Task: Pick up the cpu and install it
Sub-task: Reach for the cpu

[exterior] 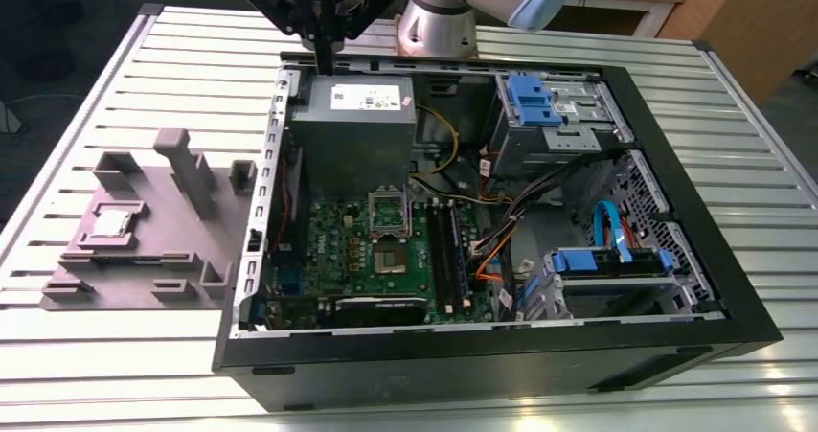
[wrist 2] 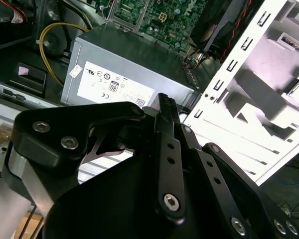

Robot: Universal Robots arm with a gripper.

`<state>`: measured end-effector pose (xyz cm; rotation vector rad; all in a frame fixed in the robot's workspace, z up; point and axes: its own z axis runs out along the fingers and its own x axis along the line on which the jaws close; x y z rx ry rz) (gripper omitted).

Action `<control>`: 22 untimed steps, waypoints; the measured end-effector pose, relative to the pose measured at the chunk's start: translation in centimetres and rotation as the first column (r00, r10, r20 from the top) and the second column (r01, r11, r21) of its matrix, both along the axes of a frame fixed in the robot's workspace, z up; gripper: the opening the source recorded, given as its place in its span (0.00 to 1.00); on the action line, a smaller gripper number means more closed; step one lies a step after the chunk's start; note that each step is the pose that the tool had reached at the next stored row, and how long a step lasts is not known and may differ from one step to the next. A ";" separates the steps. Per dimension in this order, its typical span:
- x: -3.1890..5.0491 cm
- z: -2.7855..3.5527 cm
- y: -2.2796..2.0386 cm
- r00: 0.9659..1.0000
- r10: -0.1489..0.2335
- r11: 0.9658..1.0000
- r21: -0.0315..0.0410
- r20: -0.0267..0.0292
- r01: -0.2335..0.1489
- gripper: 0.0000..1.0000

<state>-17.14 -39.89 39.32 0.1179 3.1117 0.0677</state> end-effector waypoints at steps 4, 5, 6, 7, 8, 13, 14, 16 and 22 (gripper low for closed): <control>-0.06 0.00 0.00 1.000 0.000 1.000 0.000 0.000 0.000 0.10; -0.06 0.00 0.00 1.000 0.000 1.000 0.000 0.000 0.000 0.10; -0.06 0.00 0.00 1.000 0.000 1.000 0.000 0.000 0.000 0.10; -0.07 0.00 0.00 1.000 0.000 1.000 0.000 0.000 0.000 0.10; -0.08 0.00 0.00 1.000 0.000 1.000 0.000 0.000 0.000 0.10; -0.27 0.00 -0.01 1.000 0.000 1.000 0.000 0.000 0.000 0.10; -0.36 0.00 -0.01 1.000 0.000 1.000 0.000 0.000 0.000 0.10; -0.60 -0.01 -0.01 1.000 0.000 1.000 0.000 0.000 0.000 0.10; -1.64 -0.05 0.00 1.000 0.000 1.000 0.000 0.000 0.000 0.10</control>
